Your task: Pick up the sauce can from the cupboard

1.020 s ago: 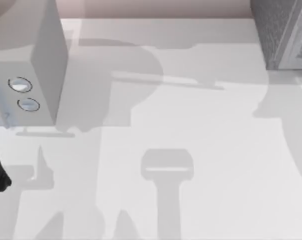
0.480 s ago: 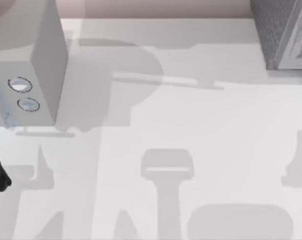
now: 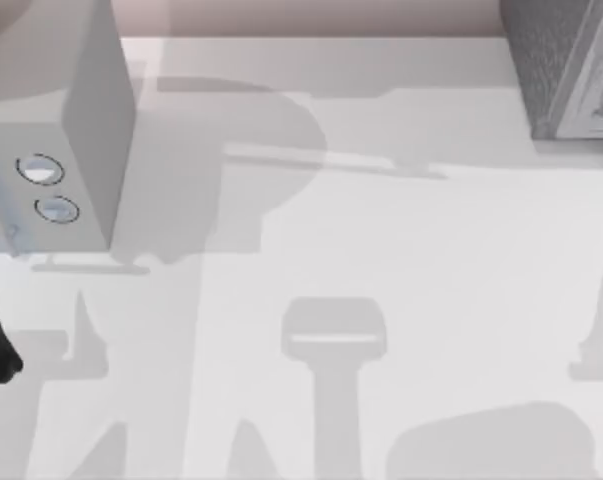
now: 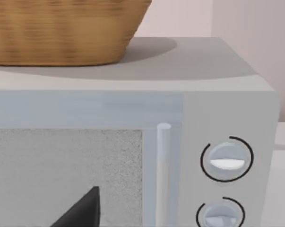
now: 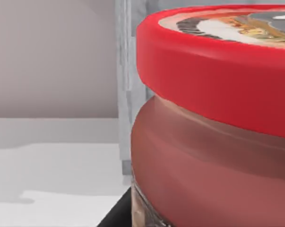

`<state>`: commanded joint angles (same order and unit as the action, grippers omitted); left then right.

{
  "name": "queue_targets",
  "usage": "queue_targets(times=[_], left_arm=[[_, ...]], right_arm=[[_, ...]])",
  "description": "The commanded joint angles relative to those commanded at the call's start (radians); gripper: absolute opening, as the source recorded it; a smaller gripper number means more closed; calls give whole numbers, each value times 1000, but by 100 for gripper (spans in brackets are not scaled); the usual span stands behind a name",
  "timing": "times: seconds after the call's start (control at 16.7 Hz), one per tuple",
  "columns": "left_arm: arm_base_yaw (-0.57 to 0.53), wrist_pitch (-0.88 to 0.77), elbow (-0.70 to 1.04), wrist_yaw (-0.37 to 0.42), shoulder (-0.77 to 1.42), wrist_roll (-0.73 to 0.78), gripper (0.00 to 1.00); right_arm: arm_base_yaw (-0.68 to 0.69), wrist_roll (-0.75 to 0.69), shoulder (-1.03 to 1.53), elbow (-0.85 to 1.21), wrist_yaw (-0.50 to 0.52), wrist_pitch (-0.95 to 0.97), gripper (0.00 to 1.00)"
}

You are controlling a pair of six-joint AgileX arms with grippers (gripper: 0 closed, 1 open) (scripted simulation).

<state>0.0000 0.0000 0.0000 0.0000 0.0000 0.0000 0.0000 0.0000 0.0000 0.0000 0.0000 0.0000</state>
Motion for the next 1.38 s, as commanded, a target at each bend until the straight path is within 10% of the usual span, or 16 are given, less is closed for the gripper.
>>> queue_targets(times=[1.38], left_arm=[[0,0,0,0,0,0,100]], right_arm=[[85,8,767,156,-192,614,0]])
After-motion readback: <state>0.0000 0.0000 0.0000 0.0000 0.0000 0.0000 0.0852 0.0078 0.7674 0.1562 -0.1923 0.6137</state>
